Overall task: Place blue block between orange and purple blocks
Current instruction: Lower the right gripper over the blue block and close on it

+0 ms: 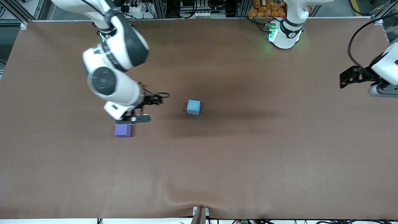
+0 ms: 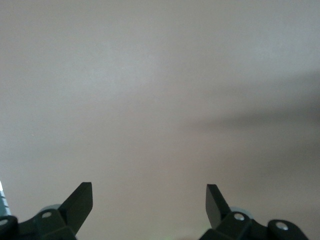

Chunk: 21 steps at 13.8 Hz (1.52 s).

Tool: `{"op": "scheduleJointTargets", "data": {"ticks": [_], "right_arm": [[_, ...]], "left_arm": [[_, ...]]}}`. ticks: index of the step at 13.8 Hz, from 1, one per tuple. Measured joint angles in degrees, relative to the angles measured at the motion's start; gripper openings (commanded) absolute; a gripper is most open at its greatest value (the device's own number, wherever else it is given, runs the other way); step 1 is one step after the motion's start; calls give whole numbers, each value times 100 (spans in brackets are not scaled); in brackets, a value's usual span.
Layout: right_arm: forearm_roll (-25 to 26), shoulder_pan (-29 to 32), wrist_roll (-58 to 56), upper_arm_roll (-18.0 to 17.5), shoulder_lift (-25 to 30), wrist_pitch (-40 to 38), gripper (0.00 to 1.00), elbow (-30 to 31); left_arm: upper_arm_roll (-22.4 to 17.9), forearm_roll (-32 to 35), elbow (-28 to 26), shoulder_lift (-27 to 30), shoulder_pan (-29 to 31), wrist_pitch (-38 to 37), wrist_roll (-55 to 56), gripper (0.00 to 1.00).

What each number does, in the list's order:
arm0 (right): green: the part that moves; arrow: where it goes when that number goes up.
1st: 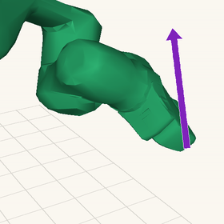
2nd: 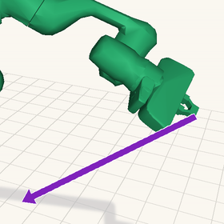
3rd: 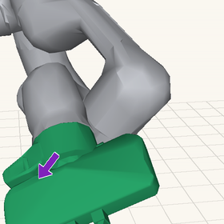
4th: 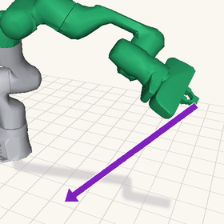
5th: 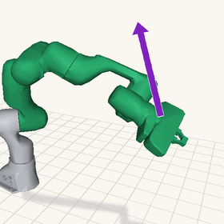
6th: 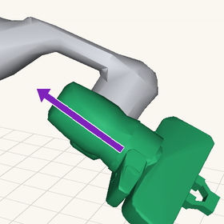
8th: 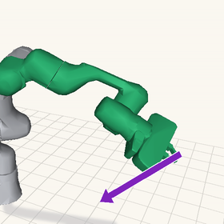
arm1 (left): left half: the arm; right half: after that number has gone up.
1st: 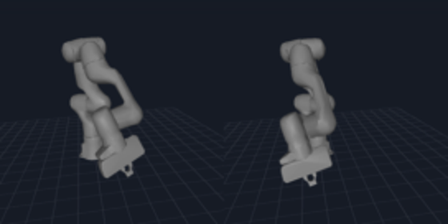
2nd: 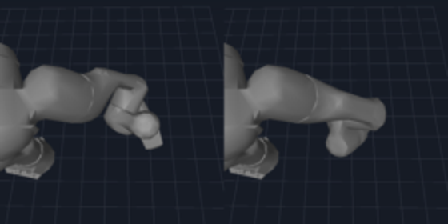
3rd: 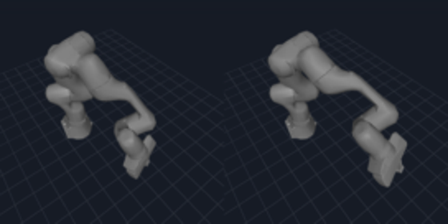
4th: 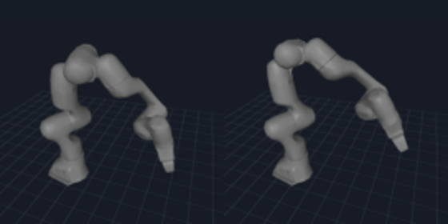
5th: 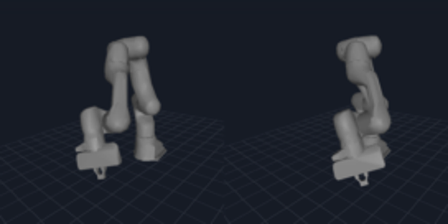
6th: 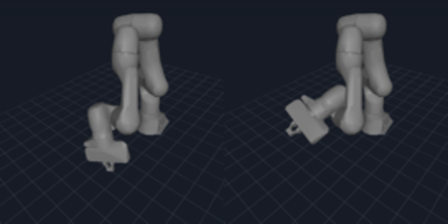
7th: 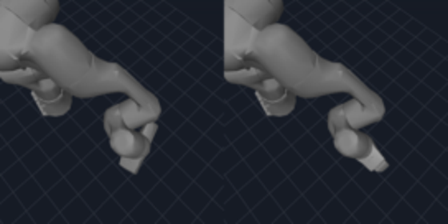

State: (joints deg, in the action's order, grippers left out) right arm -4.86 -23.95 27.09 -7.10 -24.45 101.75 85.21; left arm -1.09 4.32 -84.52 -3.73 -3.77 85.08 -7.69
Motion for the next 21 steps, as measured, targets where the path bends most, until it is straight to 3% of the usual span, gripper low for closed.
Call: {"op": "scheduleJointTargets", "data": {"ticks": [3, 5, 11, 19, 21], "right_arm": [[3, -692, 752, -8, -639, 1813, 100, 370], [6, -964, 969, -4, -1019, 2538, 100, 614], [6, -1177, 1740, -1, -1120, 2681, 100, 924], [6, -1382, 2153, -3, -1178, 3429, 100, 1382], [6, -1439, 2183, -3, -1223, 3500, 86, 1403]], "left_arm": [[-31, 0, -130, 130, 79, -455, -792, 100], [137, 0, -134, 169, 152, -517, -862, 100], [284, -256, 46, 229, 171, -511, -462, 100], [295, -360, 71, 69, 167, -478, 650, 100], [294, -357, 71, 37, 168, -462, 650, 100]]}}
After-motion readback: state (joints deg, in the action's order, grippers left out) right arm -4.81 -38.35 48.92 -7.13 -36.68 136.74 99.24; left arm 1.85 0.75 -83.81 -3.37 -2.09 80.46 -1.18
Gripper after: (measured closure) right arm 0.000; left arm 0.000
